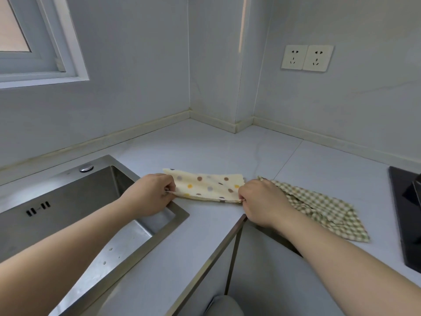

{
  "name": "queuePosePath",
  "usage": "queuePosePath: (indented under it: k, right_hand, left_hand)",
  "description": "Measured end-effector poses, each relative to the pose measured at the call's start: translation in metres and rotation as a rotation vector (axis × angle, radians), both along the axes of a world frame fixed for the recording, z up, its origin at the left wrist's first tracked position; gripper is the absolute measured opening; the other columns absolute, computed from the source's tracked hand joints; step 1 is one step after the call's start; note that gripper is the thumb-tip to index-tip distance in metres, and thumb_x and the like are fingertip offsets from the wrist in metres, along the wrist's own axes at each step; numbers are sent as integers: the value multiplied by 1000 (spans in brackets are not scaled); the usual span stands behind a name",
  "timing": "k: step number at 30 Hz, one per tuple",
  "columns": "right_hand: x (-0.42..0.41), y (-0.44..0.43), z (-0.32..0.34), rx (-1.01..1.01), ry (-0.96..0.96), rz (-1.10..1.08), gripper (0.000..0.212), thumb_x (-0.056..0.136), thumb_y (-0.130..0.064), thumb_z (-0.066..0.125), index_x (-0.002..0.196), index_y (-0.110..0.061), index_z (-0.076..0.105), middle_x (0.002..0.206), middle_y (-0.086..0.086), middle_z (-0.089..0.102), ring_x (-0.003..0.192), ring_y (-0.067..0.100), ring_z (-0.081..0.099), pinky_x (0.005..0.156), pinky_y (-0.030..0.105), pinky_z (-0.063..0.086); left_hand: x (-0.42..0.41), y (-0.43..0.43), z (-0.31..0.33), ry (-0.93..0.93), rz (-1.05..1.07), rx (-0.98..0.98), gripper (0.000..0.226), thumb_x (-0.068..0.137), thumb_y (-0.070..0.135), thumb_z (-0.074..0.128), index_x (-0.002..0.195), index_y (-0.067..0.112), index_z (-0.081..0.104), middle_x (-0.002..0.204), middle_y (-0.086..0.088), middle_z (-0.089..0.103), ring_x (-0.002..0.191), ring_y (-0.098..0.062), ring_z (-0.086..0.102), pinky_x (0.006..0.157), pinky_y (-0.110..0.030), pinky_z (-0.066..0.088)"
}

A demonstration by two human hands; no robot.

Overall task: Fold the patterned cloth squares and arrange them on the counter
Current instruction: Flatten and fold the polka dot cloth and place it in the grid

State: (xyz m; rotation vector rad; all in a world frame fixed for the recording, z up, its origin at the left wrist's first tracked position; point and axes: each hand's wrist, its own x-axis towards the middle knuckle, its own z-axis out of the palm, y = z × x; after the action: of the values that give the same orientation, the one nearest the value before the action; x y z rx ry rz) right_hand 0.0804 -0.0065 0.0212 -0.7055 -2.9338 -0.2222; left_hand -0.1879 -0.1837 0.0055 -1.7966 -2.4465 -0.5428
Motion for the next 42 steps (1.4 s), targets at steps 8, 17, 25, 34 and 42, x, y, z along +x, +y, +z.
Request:
queuePosePath:
  k: [8,17,25,34,42]
  right_hand:
    - [-25,-9,13,-114,156,-94,36,97,-33,37,113,-20,67,114,-4,68,108,20,59,95,37,46]
    - [-82,-27,-16,-297,205,-181,42,110,-27,25,142,-10,46,147,5,49,142,24,36,113,36,32]
    - [-78,6,1,-193,256,-425,41,96,-6,42,132,-16,58,131,6,59,121,29,48,97,40,38]
    - [-75,31,-1,-228,120,-472,40,91,-2,43,125,-16,62,124,8,58,118,29,49,98,40,40]
    - [-72,31,4,-193,112,-521,38,90,-1,41,122,-14,56,124,11,55,116,30,49,94,39,38]
  left_hand:
    - [35,19,15,269,30,0,26,96,47,42,91,28,59,88,11,62,86,-17,55,81,-31,36]
    - [53,59,-29,55,164,-6,41,101,42,48,125,9,54,136,-10,52,133,-32,44,107,-39,38]
    - [52,63,-35,10,191,-92,56,106,46,27,149,12,35,168,-10,14,156,-32,-1,124,-45,12]
    - [52,59,-31,42,280,-234,65,102,55,15,162,31,6,169,-12,-7,153,-42,-14,125,-53,-3]
    - [52,58,-30,-17,379,-248,83,96,66,17,162,20,-5,166,-22,-14,153,-42,-14,125,-51,-5]
